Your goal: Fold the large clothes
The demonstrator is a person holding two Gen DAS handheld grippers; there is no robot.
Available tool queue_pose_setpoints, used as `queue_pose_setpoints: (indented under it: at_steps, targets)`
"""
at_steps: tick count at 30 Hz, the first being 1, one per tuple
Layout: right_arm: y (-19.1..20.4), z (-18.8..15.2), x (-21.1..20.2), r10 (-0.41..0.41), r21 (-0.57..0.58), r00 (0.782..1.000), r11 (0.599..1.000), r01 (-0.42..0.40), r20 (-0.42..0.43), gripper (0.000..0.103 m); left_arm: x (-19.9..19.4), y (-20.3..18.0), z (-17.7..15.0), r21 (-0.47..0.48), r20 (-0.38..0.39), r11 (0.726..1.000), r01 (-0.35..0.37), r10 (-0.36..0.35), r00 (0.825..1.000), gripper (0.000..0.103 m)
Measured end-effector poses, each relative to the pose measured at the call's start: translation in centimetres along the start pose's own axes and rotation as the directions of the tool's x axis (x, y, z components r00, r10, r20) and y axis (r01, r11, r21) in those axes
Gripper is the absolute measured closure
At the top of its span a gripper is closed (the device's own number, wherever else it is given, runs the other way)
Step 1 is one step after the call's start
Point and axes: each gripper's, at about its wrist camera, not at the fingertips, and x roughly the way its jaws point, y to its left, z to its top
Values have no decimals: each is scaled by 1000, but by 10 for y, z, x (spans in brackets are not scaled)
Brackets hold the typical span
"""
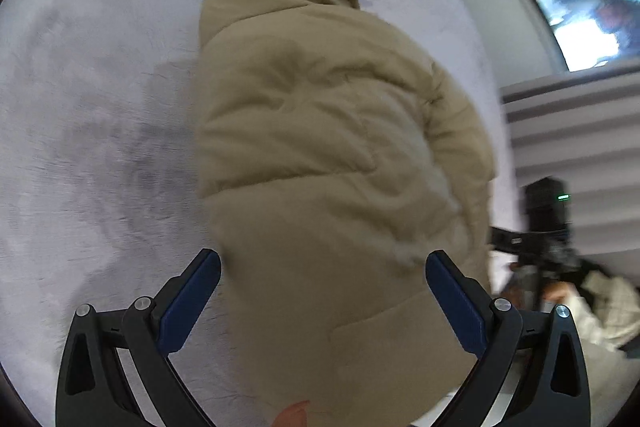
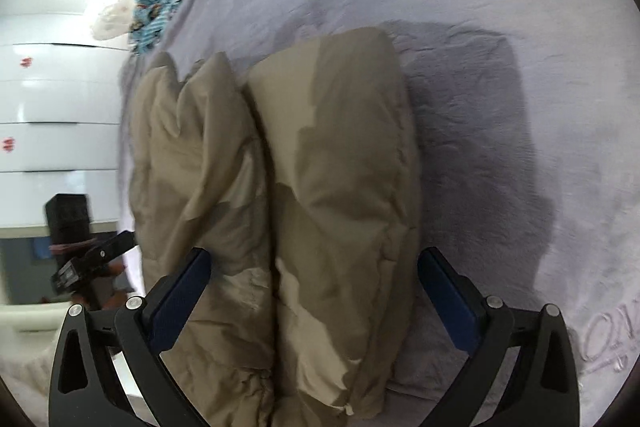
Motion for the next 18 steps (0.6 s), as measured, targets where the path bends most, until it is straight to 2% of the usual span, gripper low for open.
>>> queue_pose_setpoints:
  at_steps: [5, 10, 15, 18]
  targets:
    - [-7, 7, 10, 62, 11, 998, 998, -62, -31, 0, 11, 28, 7, -47, -34, 995, 93, -95, 995, 0]
    - [-6, 22, 33, 75, 2, 992, 997, -75, -98, 0, 30, 44, 11, -85, -62, 983, 163, -168, 984, 0]
    - [-1, 36, 47, 154, -12, 981, 988, -156, -114, 0, 46, 44, 17, -74, -81, 982, 174, -180, 980, 0]
    - [-3, 40, 57, 175, 6, 977, 984, -176, -121, 0, 53, 43, 18, -82, -90, 981, 174, -181, 979, 0]
